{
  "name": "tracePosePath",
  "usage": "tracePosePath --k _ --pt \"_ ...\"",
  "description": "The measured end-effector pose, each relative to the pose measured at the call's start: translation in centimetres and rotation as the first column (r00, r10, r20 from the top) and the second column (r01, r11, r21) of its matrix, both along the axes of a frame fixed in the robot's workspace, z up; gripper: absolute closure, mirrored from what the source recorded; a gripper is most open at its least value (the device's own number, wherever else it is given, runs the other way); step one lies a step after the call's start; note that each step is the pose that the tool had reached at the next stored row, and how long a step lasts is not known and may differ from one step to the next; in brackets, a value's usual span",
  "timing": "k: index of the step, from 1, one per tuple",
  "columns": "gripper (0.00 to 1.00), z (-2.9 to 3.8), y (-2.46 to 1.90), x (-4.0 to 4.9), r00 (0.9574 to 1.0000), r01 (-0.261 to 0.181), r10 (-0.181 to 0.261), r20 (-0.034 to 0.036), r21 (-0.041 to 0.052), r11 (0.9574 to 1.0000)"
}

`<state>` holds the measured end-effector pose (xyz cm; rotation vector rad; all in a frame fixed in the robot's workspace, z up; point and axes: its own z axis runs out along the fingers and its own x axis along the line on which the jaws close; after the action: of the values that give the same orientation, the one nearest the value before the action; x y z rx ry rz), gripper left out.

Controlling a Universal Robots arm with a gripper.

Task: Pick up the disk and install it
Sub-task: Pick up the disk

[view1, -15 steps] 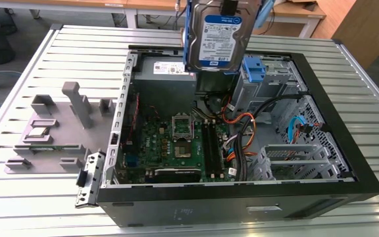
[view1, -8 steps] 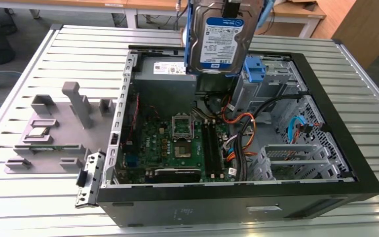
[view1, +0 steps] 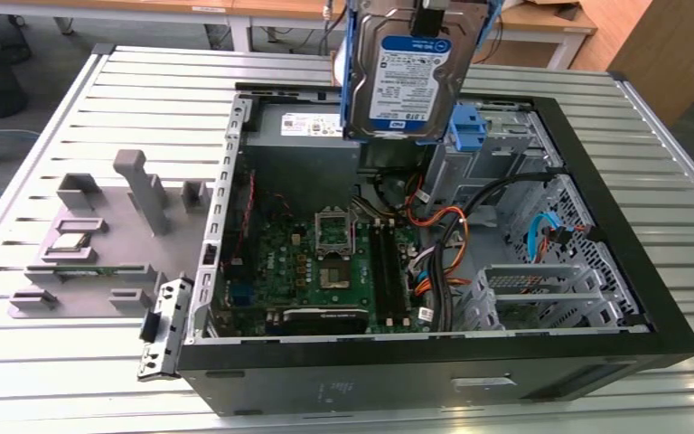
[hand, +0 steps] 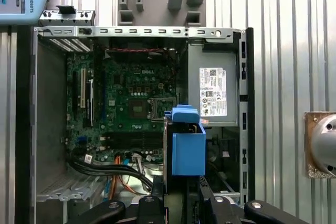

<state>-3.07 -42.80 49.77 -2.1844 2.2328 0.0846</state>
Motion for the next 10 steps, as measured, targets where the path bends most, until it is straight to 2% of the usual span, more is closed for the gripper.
tracePosePath --k 10 --pt "0.65 -0.01 -1.11 0.22 1.0000 0.000 0.000 0.0000 0.0000 1.0000"
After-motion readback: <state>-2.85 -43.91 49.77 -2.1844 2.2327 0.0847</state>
